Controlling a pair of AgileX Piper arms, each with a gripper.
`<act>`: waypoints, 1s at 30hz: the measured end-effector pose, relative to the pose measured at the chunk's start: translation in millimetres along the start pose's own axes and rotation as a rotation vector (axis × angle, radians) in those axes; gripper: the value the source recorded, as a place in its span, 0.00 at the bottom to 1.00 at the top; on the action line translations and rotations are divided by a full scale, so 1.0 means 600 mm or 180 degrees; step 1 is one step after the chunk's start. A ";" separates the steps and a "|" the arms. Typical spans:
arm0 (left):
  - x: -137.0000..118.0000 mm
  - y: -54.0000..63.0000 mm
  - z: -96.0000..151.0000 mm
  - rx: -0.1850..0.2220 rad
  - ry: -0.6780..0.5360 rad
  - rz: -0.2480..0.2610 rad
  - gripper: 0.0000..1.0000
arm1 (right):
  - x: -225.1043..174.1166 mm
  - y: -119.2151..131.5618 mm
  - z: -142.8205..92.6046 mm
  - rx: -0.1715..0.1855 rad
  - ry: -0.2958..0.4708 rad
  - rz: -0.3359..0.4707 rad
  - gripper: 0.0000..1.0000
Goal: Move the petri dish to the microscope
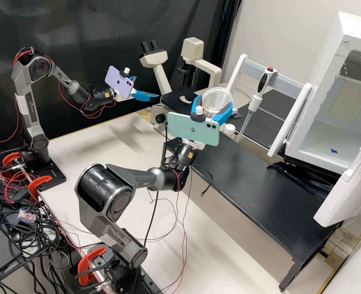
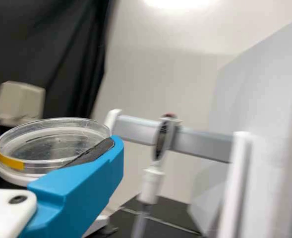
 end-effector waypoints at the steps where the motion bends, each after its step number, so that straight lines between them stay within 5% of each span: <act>1: 0.000 0.000 0.000 0.0000 0.0000 0.0000 1.00 | 0.004 -0.010 -0.006 0.0005 0.0023 -0.0069 0.00; 13: 0.000 0.000 0.000 0.0000 0.0000 0.0000 1.00 | 0.071 -0.098 -0.058 -0.0010 0.0140 -0.0534 0.00; 21: 0.000 0.000 0.000 0.0000 0.0000 0.0000 1.00 | 0.120 -0.160 -0.070 -0.0091 0.0017 -0.0858 0.00; 30: 0.000 0.000 0.000 0.0000 0.0000 0.0000 1.00 | 0.175 -0.207 -0.072 -0.0046 -0.0108 -0.1129 0.00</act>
